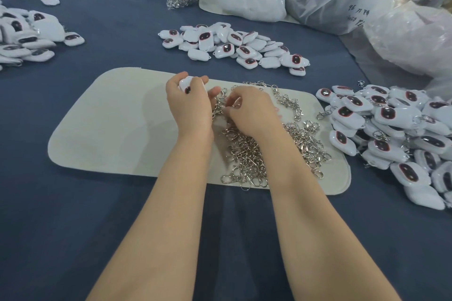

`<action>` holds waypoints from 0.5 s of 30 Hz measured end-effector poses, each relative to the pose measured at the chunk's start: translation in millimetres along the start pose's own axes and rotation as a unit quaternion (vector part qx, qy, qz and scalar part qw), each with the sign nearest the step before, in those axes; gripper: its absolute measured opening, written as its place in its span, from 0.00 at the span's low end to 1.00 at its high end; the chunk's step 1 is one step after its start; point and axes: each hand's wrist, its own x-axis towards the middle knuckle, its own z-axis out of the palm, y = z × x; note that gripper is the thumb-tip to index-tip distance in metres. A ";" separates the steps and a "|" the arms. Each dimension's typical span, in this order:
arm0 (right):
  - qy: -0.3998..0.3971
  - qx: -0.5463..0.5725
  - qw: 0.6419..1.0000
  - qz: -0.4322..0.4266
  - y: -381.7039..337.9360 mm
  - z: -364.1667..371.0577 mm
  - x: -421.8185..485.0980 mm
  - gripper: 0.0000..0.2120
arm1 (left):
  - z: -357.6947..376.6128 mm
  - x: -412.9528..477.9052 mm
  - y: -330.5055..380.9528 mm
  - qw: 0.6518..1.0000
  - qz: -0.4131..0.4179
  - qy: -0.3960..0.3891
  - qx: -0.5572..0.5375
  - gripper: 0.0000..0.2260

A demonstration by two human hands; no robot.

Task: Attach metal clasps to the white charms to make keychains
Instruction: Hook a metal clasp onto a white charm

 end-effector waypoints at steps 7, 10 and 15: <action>0.053 0.163 0.985 0.022 12.2 -12.4 5.3 0.04 | 2.1 -0.9 -2.9 0.999 0.000 -0.029 0.044 0.09; 0.045 0.266 0.963 0.017 13.2 -17.6 4.0 0.07 | 3.1 -3.6 -5.9 0.995 0.020 -0.061 0.077 0.08; 0.043 0.313 0.948 -0.017 12.0 -21.5 2.6 0.10 | 4.2 -3.9 -10.4 0.978 0.050 -0.104 0.176 0.09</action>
